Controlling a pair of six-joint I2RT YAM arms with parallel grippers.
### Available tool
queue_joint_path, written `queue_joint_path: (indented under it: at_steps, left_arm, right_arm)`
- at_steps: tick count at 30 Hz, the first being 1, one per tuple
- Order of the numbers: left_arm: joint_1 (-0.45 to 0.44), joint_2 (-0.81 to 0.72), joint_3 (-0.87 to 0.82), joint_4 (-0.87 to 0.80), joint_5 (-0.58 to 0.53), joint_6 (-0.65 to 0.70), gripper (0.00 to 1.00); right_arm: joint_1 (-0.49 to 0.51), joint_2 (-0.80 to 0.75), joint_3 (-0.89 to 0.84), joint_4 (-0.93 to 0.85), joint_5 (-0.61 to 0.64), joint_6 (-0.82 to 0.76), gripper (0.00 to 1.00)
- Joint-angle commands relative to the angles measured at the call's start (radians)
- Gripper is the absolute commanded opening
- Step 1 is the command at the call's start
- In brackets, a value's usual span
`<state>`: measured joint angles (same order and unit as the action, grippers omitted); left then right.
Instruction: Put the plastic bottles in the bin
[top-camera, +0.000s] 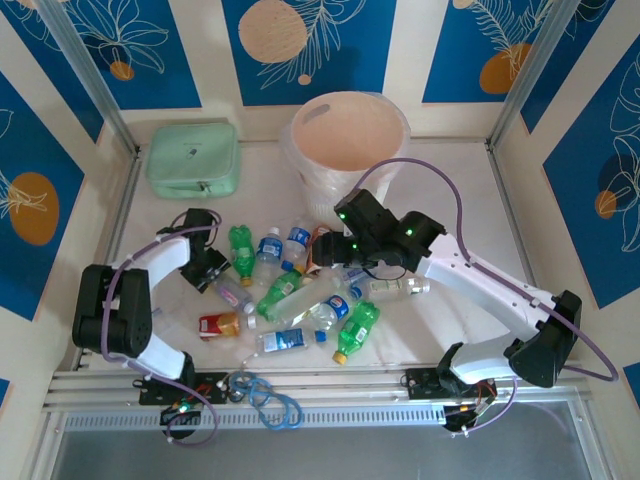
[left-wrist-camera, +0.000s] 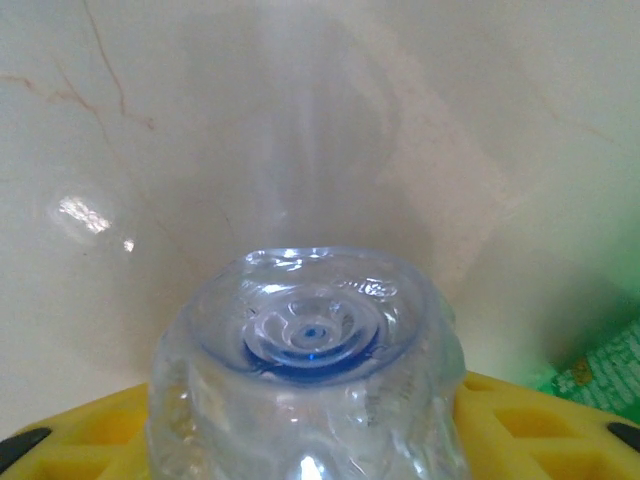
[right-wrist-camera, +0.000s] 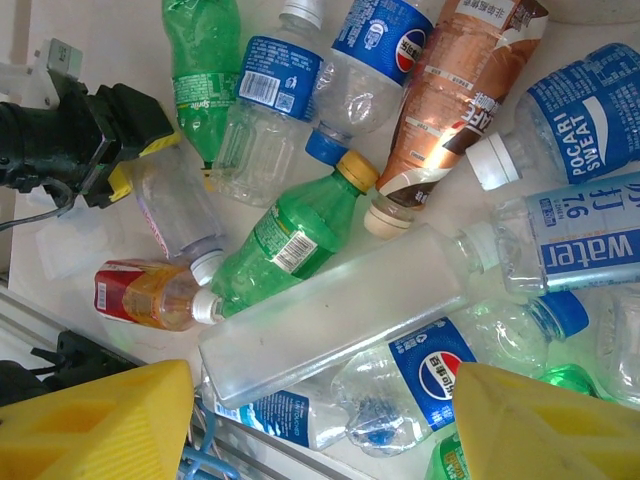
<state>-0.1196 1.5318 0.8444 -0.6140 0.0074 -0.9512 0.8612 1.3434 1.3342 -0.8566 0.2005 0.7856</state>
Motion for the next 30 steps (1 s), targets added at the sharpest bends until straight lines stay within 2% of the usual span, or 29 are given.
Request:
queue_joint_path:
  at_steps: [1,7,14,20,23,26,30]
  left_arm:
    - [0.011,-0.057,0.040,-0.048,-0.003,0.017,0.52]
    - [0.011,-0.167,0.103,-0.107,0.027,0.038,0.52]
    - [0.011,-0.273,0.220,-0.091,0.220,0.044,0.51]
    - [0.009,-0.306,0.221,0.165,0.502,-0.097,0.49]
    - [0.003,-0.323,0.213,0.293,0.556,-0.176,0.49]
    - [0.001,-0.328,0.213,0.376,0.588,-0.234,0.49]
    - [0.001,-0.324,0.216,0.432,0.618,-0.267,0.49]
  right_arm:
    - [0.012,0.016,0.043,-0.016,-0.024,-0.010,0.69]
    - [0.053,0.045,0.100,-0.011,-0.042,-0.044,0.69]
    - [0.090,0.117,0.208,0.039,-0.197,-0.078,0.70]
    - [0.082,0.163,0.272,0.079,-0.326,-0.075,0.70]
    - [0.075,0.188,0.311,0.084,-0.364,-0.074,0.71]
    - [0.072,0.203,0.325,0.069,-0.346,-0.080,0.71]
    - [0.050,0.187,0.280,0.104,-0.376,-0.058,0.66]
